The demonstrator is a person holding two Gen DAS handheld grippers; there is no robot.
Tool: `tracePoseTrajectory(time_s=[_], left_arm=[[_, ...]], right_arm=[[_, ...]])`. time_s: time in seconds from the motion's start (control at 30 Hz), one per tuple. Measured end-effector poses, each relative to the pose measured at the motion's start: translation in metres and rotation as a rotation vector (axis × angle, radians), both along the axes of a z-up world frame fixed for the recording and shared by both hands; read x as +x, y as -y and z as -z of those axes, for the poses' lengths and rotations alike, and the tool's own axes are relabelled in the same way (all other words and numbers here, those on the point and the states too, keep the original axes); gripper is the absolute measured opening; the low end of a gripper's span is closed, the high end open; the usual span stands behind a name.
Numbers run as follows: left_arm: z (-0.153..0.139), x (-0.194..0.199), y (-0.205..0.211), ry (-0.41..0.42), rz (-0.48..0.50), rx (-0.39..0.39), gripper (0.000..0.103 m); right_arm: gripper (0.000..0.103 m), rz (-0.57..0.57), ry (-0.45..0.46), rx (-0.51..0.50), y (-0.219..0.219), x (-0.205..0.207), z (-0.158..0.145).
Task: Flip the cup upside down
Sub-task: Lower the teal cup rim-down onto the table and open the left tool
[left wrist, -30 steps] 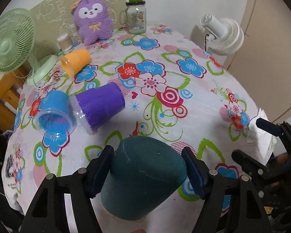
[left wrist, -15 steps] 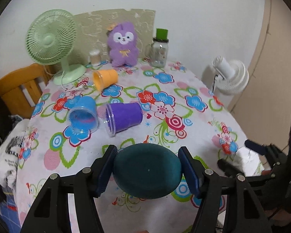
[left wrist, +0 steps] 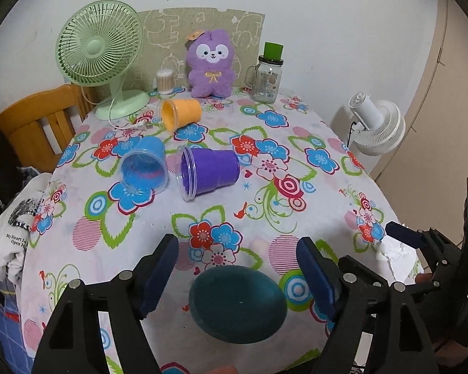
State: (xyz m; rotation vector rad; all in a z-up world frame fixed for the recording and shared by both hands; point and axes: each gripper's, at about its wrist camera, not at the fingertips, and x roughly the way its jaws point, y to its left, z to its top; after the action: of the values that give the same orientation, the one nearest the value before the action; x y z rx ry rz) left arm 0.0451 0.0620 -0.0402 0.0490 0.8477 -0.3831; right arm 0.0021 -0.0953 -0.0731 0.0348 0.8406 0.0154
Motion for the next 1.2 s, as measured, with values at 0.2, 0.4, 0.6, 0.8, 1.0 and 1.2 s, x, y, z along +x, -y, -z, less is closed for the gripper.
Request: tracePoseTrajectory(time_s=[0.2, 0.4, 0.6, 0.8, 1.0, 1.2], left_arm=[[-0.006, -0.004, -0.005, 0.026, -0.028, -0.005, 0.088], [-0.011, -0.013, -0.018, 0.063, -0.083, -0.036, 0.091], [-0.02, -0.022, -0.038, 0.125, -0.165, -0.065, 0.096], [-0.026, -0.031, -0.052, 0.18, -0.222, -0.063, 0.101], [-0.031, -0.04, -0.061, 0.227, -0.259, -0.066, 0.103], [-0.033, -0.047, -0.065, 0.239, -0.277, -0.066, 0.103]], right_arm=[[0.096, -0.024, 0.004, -0.002, -0.009, 0.002, -0.004], [0.096, -0.035, 0.042, -0.014, -0.018, 0.002, -0.018], [0.096, -0.052, 0.092, -0.034, -0.03, 0.0, -0.037], [0.096, -0.078, 0.14, -0.042, -0.044, -0.004, -0.053], [0.097, -0.087, 0.171, -0.055, -0.055, -0.009, -0.063], [0.101, -0.084, 0.191, -0.061, -0.058, -0.013, -0.068]])
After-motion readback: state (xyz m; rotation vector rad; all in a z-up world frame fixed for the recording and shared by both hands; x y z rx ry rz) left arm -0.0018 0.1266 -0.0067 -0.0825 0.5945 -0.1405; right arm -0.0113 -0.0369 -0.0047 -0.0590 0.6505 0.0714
